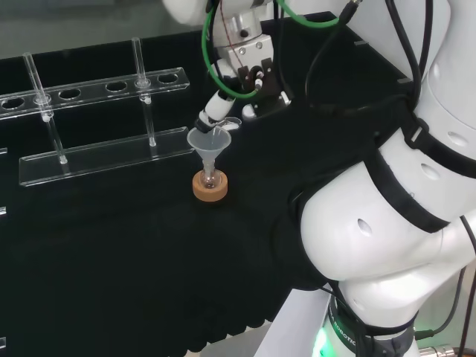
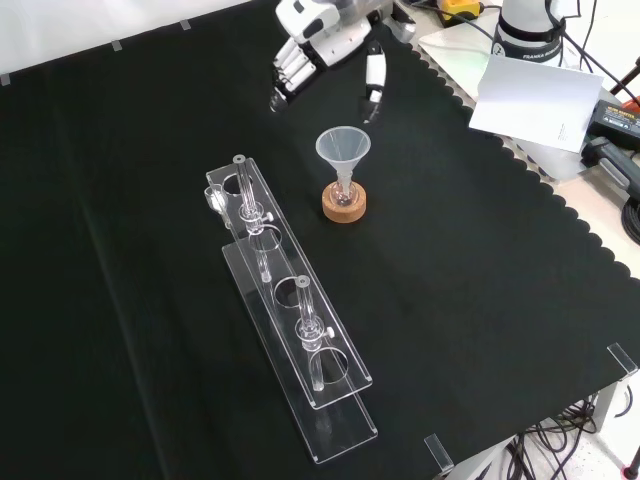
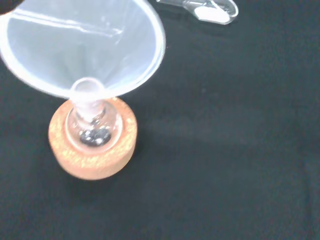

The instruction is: Pick up the weighing funnel.

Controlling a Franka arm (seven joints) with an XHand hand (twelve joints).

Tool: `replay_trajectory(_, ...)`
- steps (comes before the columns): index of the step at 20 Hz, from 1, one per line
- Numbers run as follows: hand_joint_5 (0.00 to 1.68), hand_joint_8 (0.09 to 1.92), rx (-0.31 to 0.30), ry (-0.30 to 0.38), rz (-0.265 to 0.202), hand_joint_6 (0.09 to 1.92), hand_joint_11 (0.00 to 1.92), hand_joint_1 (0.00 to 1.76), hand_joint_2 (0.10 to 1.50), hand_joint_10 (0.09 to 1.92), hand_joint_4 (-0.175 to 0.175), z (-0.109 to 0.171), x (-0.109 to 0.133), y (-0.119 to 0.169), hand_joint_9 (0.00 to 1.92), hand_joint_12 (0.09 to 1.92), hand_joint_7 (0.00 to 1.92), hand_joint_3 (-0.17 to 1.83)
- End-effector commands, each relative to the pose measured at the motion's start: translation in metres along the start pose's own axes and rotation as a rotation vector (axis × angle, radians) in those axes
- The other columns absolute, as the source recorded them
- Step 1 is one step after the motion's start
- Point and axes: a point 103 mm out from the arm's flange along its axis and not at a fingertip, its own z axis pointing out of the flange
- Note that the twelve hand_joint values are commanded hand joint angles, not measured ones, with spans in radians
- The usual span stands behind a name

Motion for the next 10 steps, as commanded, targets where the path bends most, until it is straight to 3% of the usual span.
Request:
replay_trajectory(1,0.33,0.67,-0.020,0.037,0.015,0.09,0.32,0.59,0.67,0.70,-0.041,-0.015,-0.023,0.010,0.39,1.37,0.13,0.28)
replay_trajectory(10,0.37,0.66,-0.037,0.055,0.027,0.09,0.36,0.65,0.70,0.66,-0.044,-0.025,-0.042,0.043,0.46,1.34,0.19,0.29)
